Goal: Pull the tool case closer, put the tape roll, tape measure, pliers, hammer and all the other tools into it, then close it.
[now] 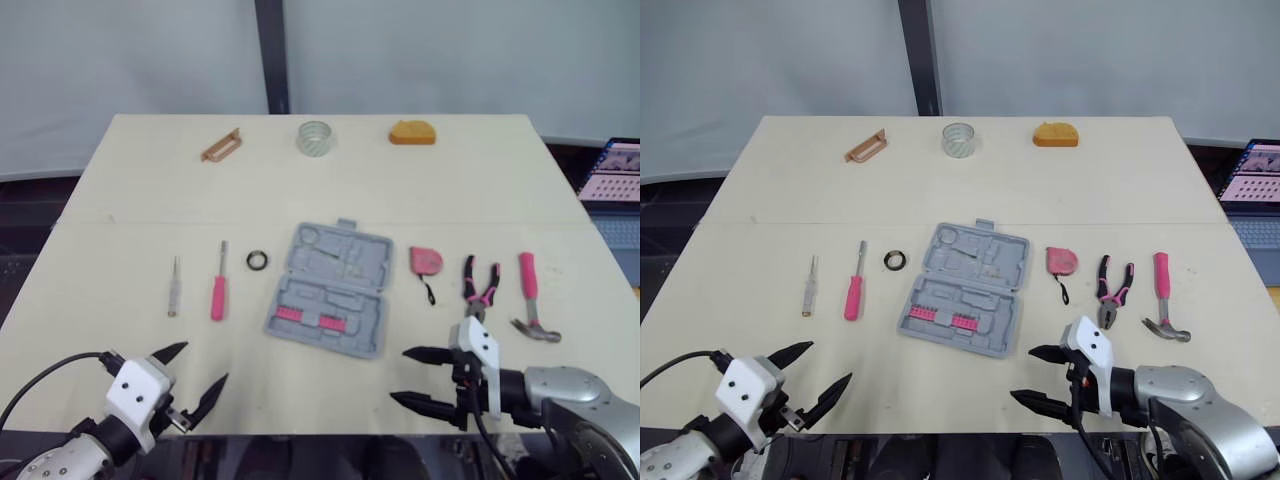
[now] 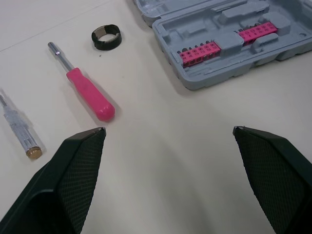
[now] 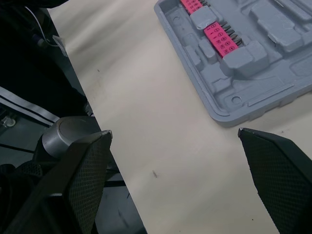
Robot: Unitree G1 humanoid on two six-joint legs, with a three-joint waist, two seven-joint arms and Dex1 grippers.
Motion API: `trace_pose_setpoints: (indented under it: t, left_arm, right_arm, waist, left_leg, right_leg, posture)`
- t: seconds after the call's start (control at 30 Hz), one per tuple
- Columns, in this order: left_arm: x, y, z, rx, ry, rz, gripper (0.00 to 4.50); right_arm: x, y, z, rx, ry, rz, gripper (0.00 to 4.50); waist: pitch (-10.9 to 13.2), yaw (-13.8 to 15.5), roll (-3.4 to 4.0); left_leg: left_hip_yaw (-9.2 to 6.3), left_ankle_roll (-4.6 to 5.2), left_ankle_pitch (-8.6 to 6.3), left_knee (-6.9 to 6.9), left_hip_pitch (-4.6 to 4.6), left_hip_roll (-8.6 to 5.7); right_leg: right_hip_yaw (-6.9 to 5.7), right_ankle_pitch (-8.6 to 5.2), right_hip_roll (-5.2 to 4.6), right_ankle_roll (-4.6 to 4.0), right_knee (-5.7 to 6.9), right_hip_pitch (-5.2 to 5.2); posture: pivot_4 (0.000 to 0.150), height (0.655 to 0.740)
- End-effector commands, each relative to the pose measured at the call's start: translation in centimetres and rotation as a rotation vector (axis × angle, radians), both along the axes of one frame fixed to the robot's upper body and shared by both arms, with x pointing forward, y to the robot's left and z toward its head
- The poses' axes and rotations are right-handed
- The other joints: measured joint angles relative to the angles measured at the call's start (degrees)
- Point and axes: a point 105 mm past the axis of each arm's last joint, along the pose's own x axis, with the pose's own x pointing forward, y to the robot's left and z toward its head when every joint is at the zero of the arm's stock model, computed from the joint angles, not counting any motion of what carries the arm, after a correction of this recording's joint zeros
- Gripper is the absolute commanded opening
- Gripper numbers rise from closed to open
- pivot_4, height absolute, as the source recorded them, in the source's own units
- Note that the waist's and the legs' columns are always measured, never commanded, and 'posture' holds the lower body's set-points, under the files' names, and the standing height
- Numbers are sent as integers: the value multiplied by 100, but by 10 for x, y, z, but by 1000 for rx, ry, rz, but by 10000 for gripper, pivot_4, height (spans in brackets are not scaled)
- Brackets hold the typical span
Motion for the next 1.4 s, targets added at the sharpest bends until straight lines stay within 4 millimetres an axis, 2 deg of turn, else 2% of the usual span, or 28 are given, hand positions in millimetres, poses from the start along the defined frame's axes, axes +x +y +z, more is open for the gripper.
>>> trace_pose_setpoints:
  t: [0.03,0.57,0.83,0.97,1.07,1.1,1.17,1.2,1.3,1.4]
  left_arm:
    - [1,-5,6,11,-30,-27,45000]
    - [8,-10,3,-16,-23,-57,45000]
    - [9,-11,2,-25,-16,-67,45000]
    - [16,-12,6,-57,9,-82,45000]
    - [26,-15,21,-117,9,-149,45000]
    - [32,-14,26,-126,1,-162,45000]
    - [48,-12,34,-120,-11,-168,39876]
    - [52,-11,36,-115,-11,-173,36233]
    - [73,-10,42,-87,-22,-208,21892]
    - [93,-7,44,-59,-23,-232,5747]
  right_arm:
    - [-2,1,11,7,-44,17,43953]
    - [3,-17,6,-77,-81,-119,43953]
    - [0,-18,3,-81,-74,-142,43953]
    - [2,-20,2,-84,-75,-159,43953]
    - [4,-19,4,-78,-87,-160,43953]
    - [6,-19,5,-77,-95,-161,41642]
    - [11,-19,11,-65,-123,-169,35996]
    - [13,-19,13,-61,-134,-171,30663]
    - [22,-18,18,-57,-167,-183,16353]
    - [33,-17,23,-58,-199,-211,66]
  waist:
    - [0,0,0]
    - [0,5,0]
    - [0,4,-1]
    - [-1,1,-1]
    - [-1,10,-1]
    - [-1,9,-1]
    - [-1,6,0]
    - [-1,-1,-1]
    - [-1,-34,0]
    - [-1,-43,0]
  left_leg:
    - [0,0,0,0,0,0]
    - [2,1,0,1,1,0]
    - [3,1,0,1,2,0]
    - [3,1,0,1,2,0]
    - [3,1,0,2,2,0]
    - [3,1,0,4,2,0]
    - [3,1,0,5,3,0]
    - [2,0,0,6,4,0]
    - [6,0,0,1,7,0]
    - [7,-1,1,-1,7,0]
  right_leg:
    - [0,0,0,0,0,0]
    - [2,1,0,1,0,0]
    - [4,1,0,2,1,0]
    - [4,1,0,2,2,0]
    - [5,1,0,2,17,1]
    - [5,1,0,2,30,1]
    - [6,1,0,2,34,1]
    - [6,1,0,2,37,0]
    - [11,1,0,3,37,-1]
    - [11,1,1,3,40,-4]
  posture:
    - [1500,7349]
    - [1500,7349]
    - [1500,7349]
    - [1500,7349]
    - [1500,7349]
    - [1500,7349]
    - [1500,7349]
    - [1500,7349]
    - [1500,7349]
    - [1500,7349]
